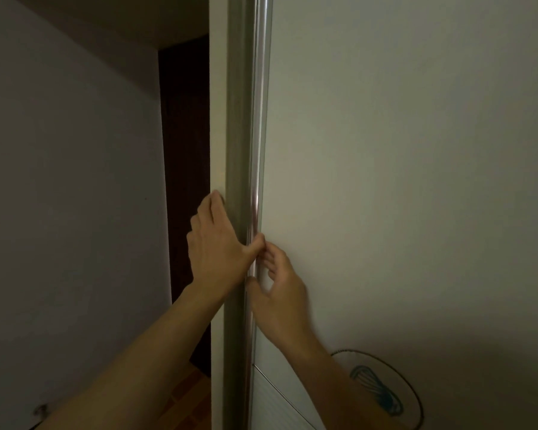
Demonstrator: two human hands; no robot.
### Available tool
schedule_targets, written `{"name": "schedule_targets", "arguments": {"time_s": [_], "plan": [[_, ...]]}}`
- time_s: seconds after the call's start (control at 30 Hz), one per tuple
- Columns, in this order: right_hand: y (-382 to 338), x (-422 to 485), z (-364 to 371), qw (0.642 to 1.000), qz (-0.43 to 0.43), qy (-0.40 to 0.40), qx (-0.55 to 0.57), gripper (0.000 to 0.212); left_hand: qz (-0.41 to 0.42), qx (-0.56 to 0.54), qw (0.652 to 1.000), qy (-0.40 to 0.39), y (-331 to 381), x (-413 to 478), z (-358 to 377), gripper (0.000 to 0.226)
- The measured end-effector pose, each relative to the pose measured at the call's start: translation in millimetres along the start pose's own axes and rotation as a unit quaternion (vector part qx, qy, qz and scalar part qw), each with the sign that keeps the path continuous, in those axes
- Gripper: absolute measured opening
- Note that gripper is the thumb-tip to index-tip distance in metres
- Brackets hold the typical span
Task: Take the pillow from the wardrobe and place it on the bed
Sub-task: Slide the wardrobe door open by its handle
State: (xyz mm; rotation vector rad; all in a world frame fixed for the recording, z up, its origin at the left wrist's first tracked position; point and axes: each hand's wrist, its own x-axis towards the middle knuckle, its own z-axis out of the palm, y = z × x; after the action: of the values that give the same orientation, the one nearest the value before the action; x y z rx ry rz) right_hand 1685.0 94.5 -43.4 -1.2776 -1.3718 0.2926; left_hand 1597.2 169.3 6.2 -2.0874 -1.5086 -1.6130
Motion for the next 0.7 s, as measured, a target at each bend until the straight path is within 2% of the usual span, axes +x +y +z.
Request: {"name": "schedule_targets", "arguments": {"time_s": [0.7], "plan": [[2, 30, 40, 0.999, -0.048, 0.011, 0.020, 0.068, 0.086, -0.070, 0.991, 0.070, -38, 19, 7, 0.071]]}}
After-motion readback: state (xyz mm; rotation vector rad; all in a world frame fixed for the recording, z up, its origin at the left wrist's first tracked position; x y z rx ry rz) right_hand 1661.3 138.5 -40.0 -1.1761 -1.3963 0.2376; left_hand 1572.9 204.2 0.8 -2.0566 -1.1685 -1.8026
